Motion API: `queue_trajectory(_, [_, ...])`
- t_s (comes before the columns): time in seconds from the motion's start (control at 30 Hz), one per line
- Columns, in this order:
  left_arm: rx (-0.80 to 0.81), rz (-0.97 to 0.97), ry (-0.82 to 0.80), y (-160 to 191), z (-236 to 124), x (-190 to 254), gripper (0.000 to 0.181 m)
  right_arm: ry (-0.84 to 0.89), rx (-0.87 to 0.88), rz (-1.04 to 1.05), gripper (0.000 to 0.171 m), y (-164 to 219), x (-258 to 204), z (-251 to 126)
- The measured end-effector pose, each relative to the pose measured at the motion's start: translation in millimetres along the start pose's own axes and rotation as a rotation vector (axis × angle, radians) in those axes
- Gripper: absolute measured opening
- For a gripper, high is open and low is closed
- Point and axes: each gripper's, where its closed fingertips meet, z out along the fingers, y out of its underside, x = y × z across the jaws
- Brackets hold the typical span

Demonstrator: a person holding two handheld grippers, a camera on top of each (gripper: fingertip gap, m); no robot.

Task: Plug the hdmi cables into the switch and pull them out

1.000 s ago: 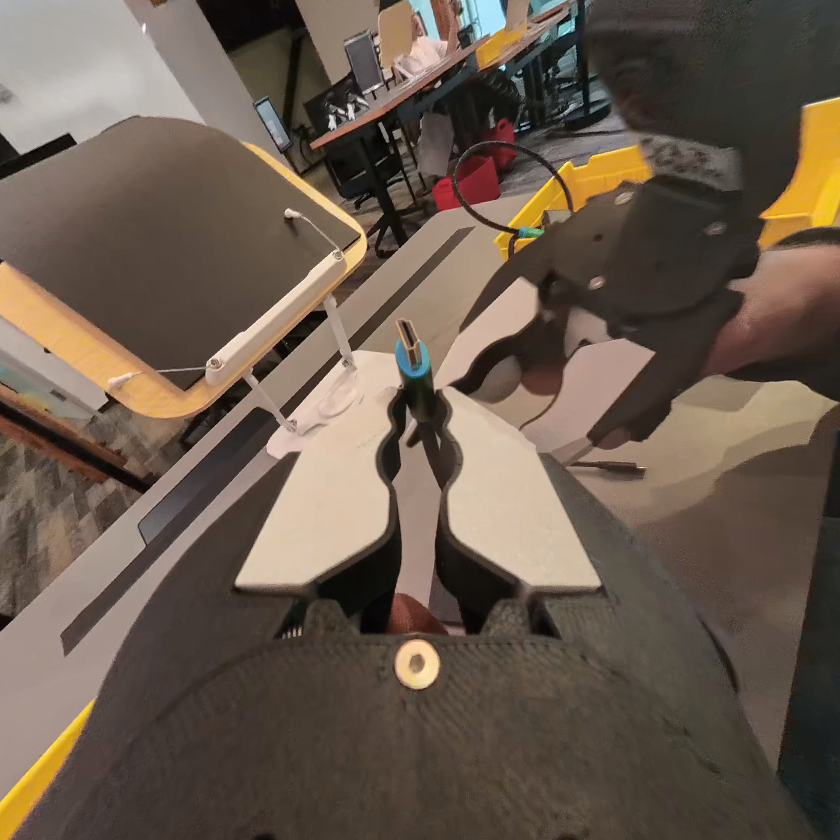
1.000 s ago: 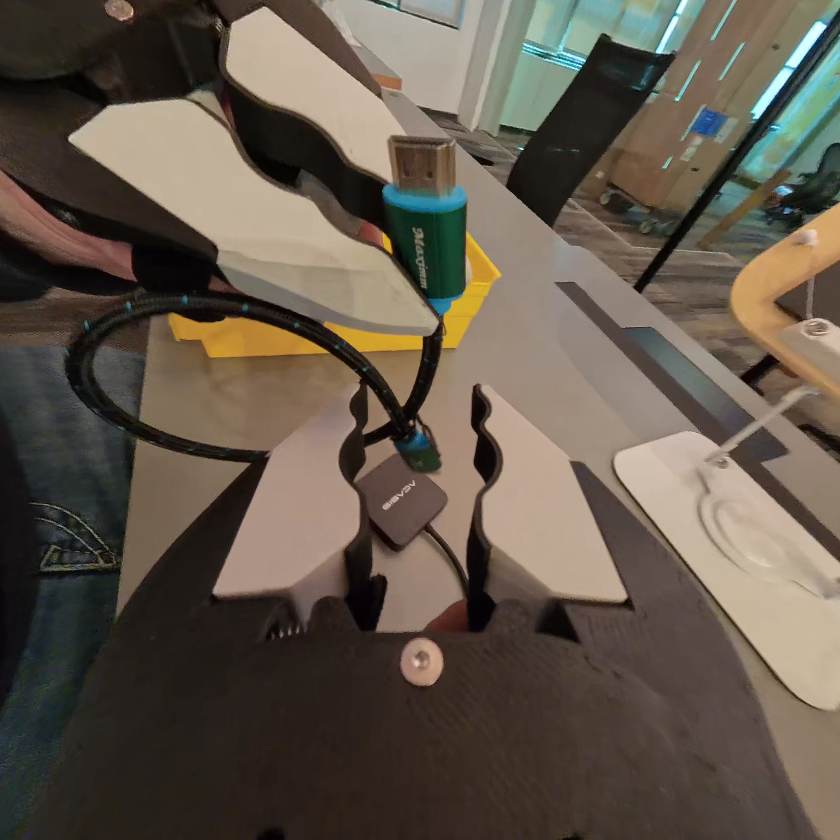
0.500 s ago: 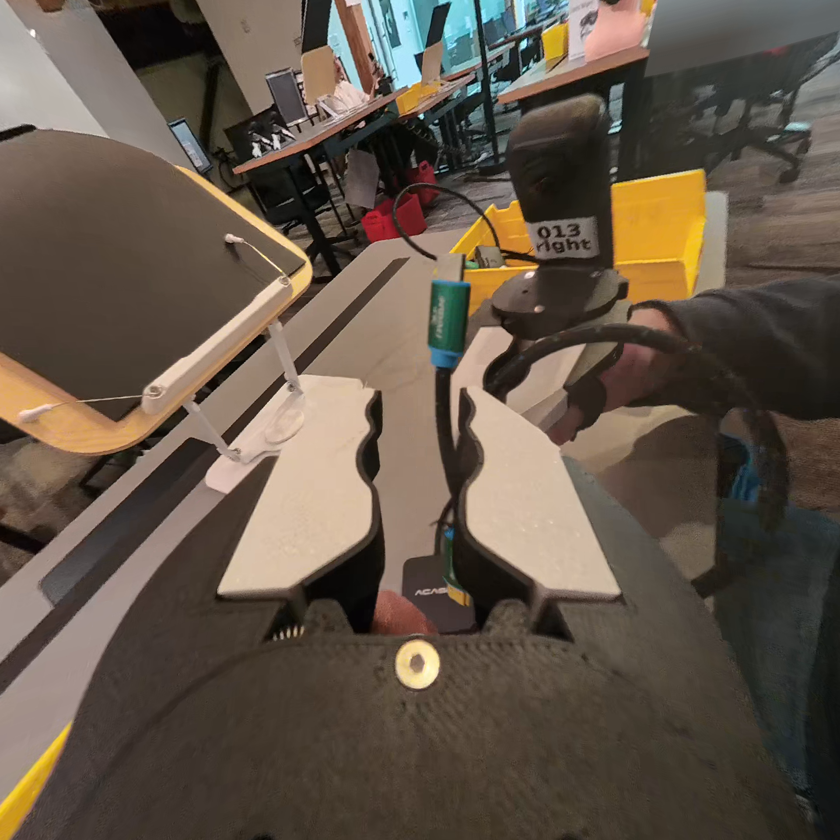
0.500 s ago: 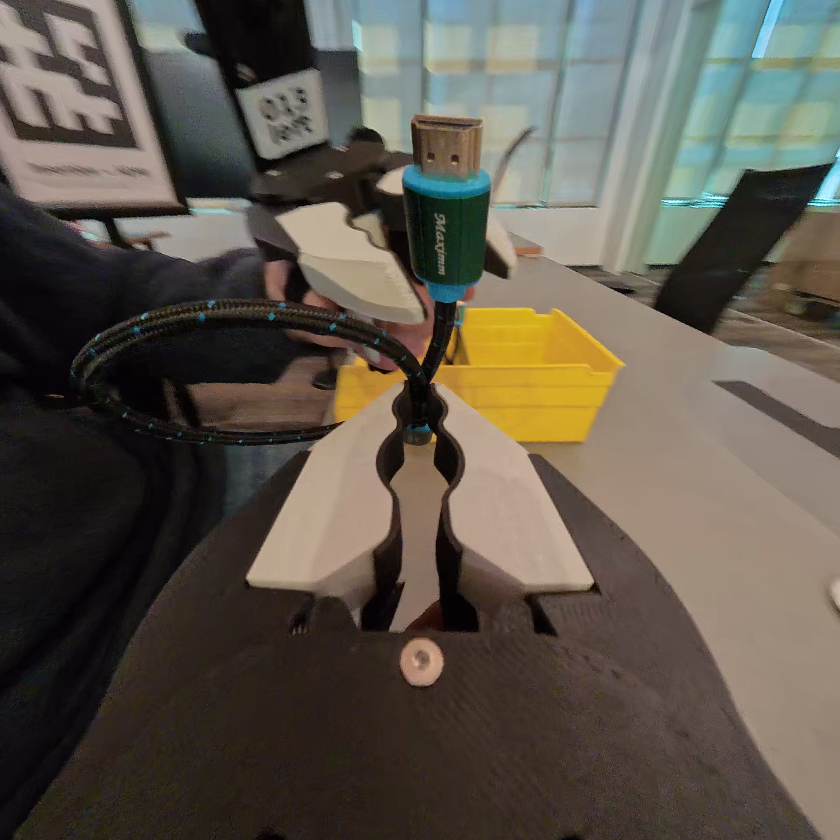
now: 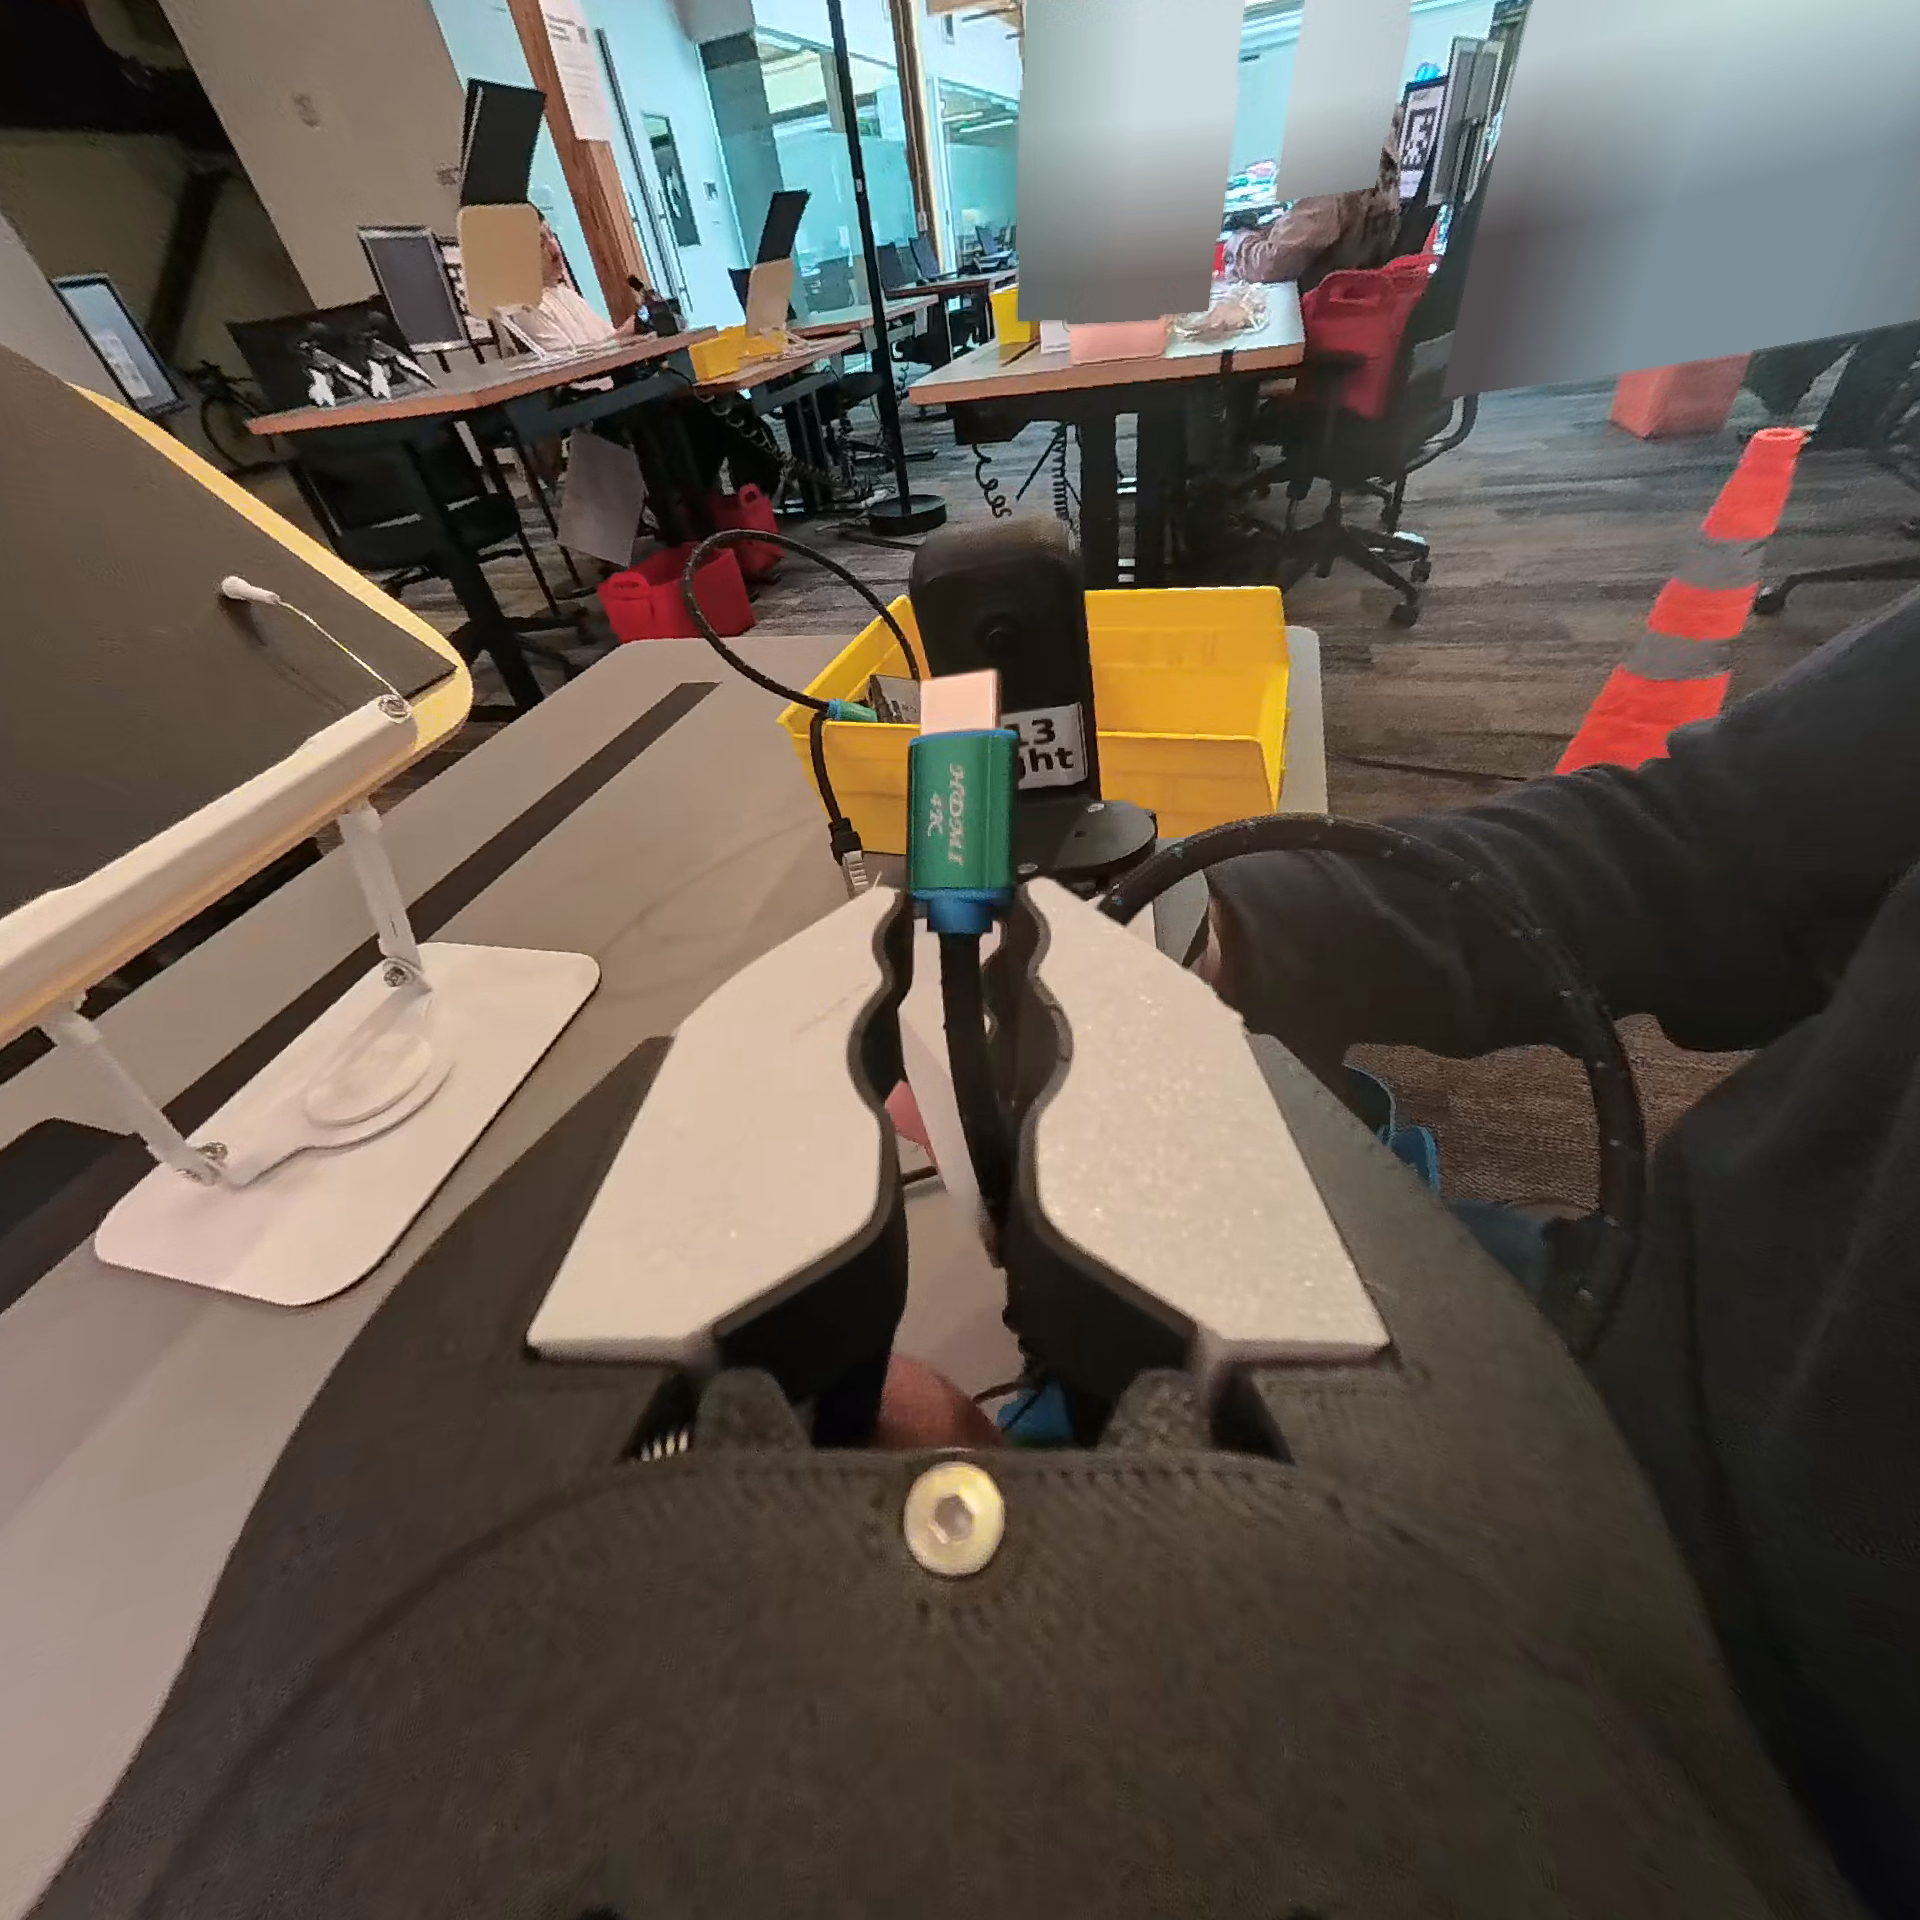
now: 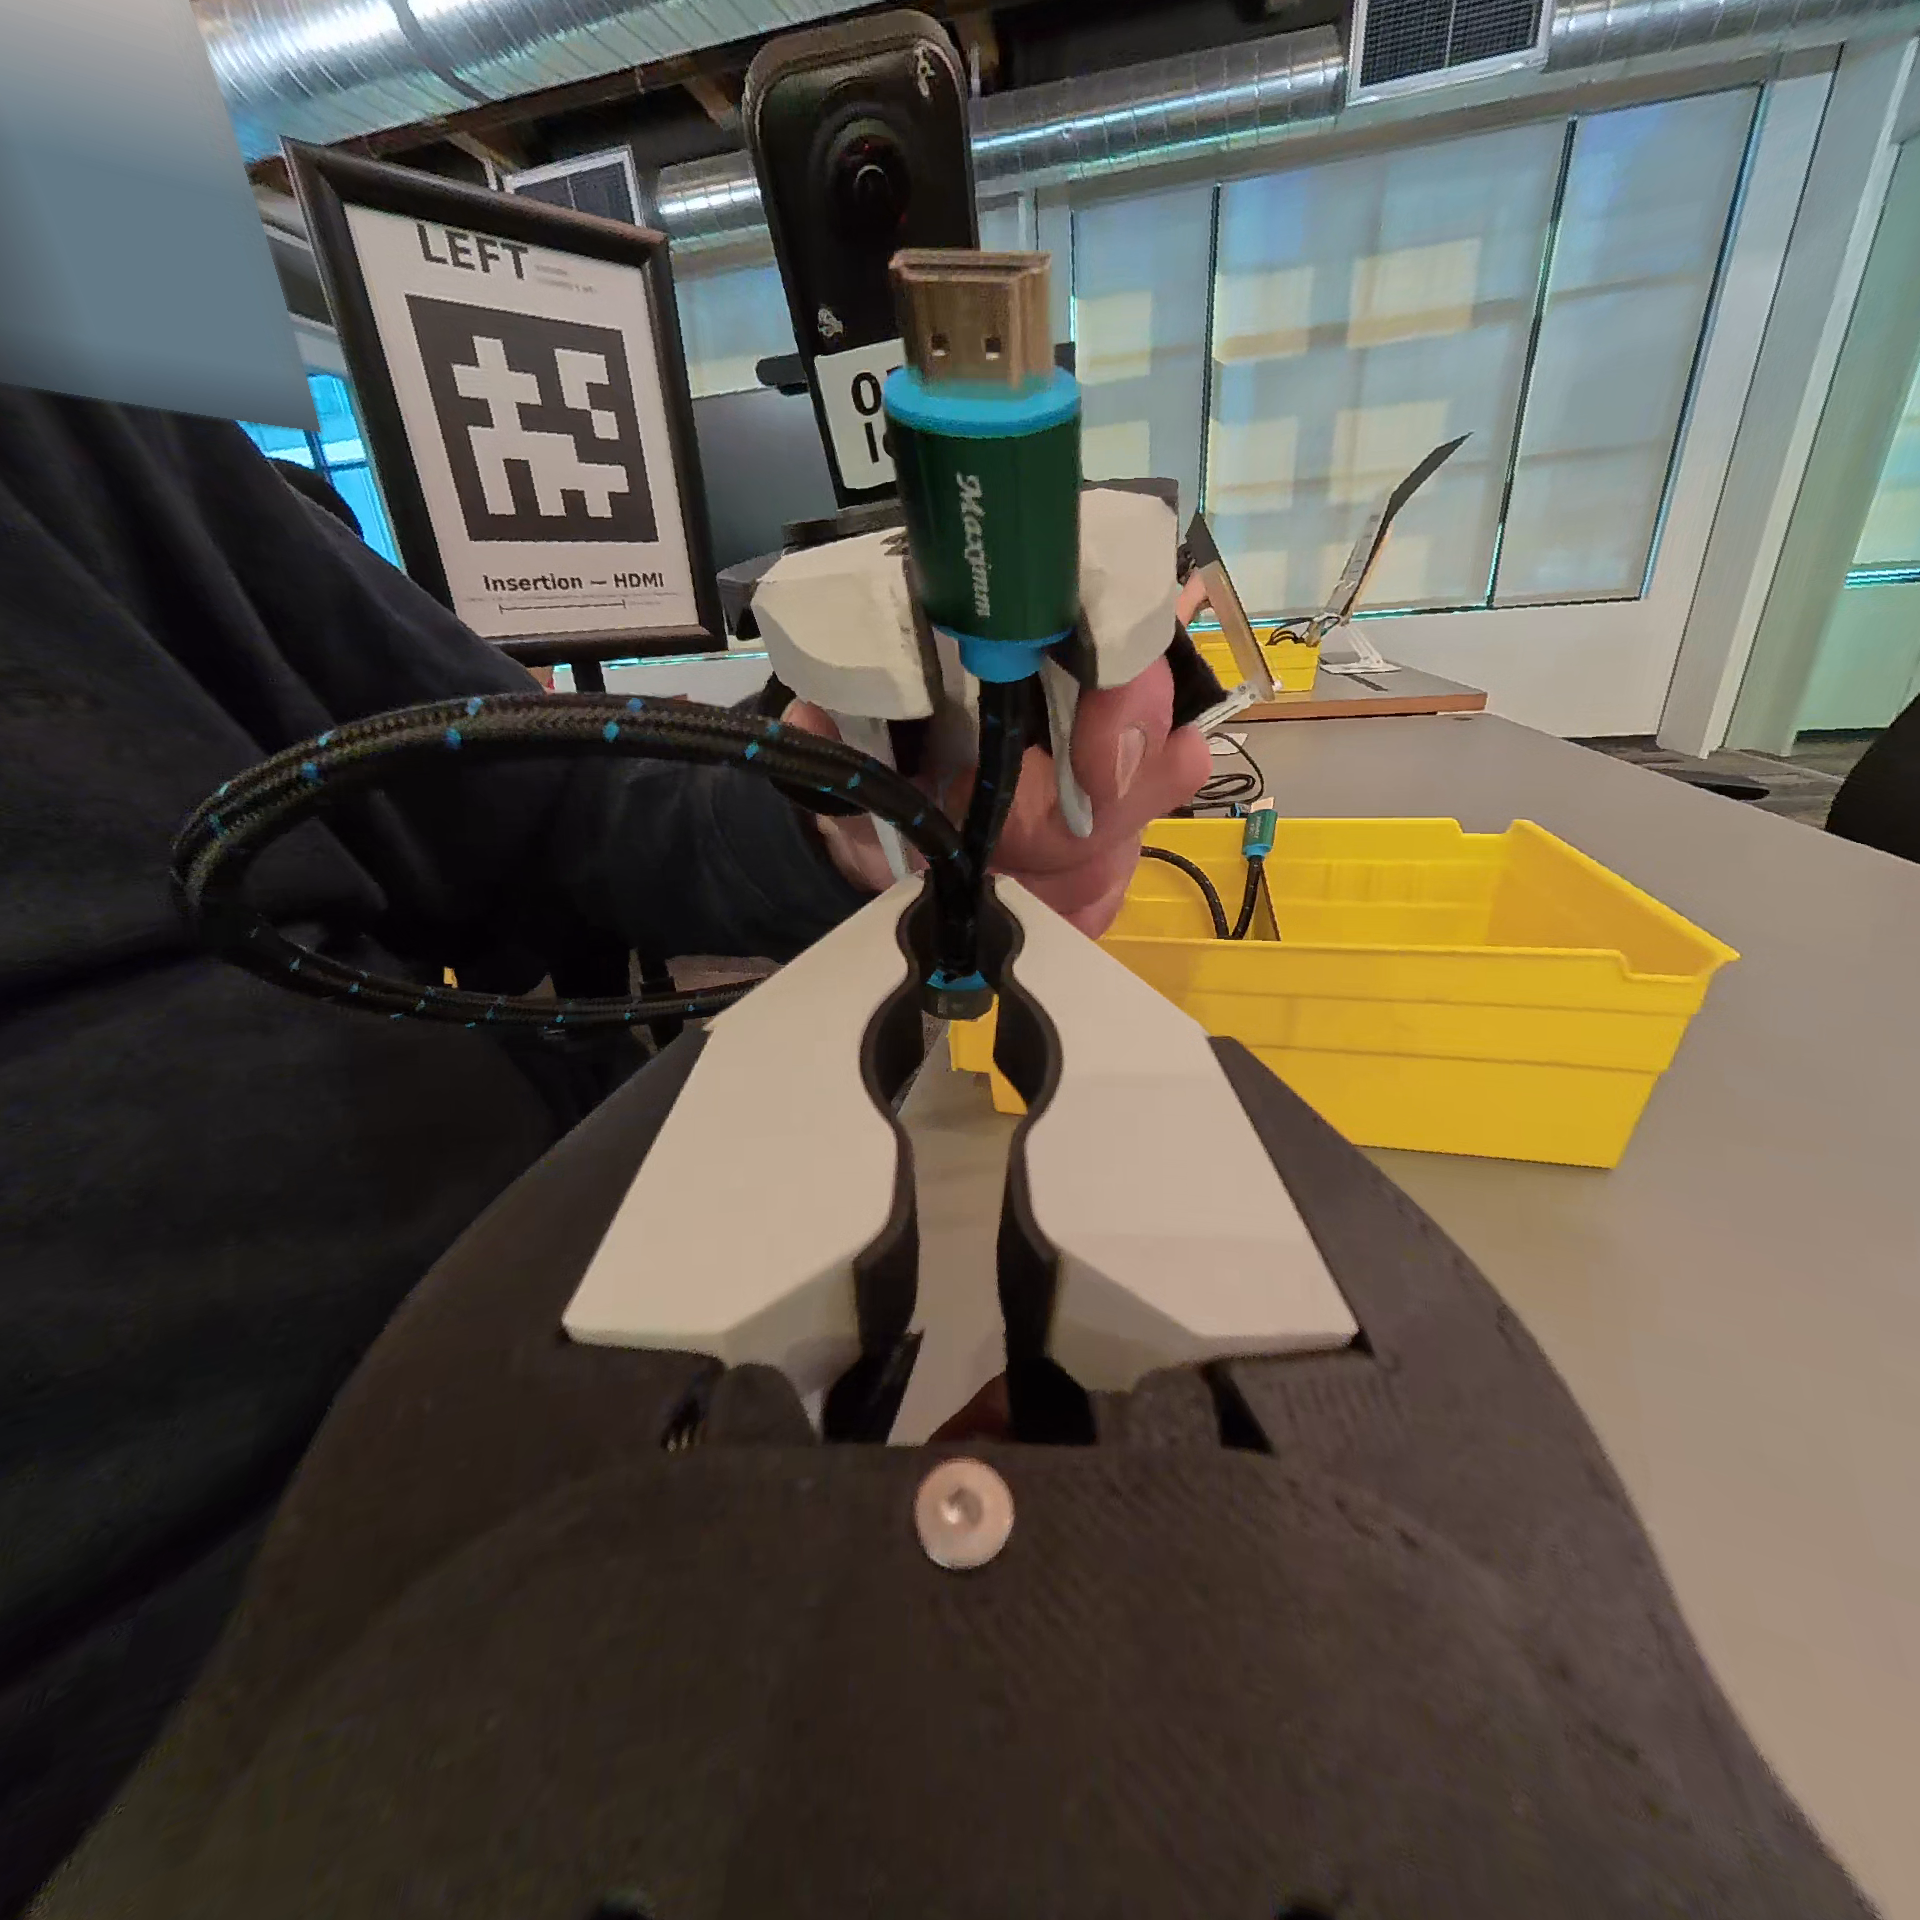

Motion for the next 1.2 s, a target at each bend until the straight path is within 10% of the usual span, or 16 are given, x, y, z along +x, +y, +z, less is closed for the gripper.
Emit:
queue_trajectory(0.23, [-0.032, 0.042, -0.080, -2.6, -11.9, -16.0, 0.015, 0.107, -0.037, 0.010, 0.032, -5.8, 20.0, -15.4])
queue_trajectory(0.47, [-0.107, 0.073, -0.147, 13.2, -25.9, -37.1, 0.011, 0.367, -0.482, -0.187, 0.043, 45.5, 70.7, -54.6])
queue_trajectory(0.87, [-0.296, 0.150, -0.252, 34.8, -44.9, -61.6, 0.011, 0.441, -1.086, -0.264, 0.035, 143.9, 107.0, -100.1])
queue_trajectory(1.2, [-0.375, 0.146, -0.285, 53.8, -53.7, -70.4, 0.012, 0.653, -1.142, -0.108, 0.002, 157.8, 109.2, -116.6])
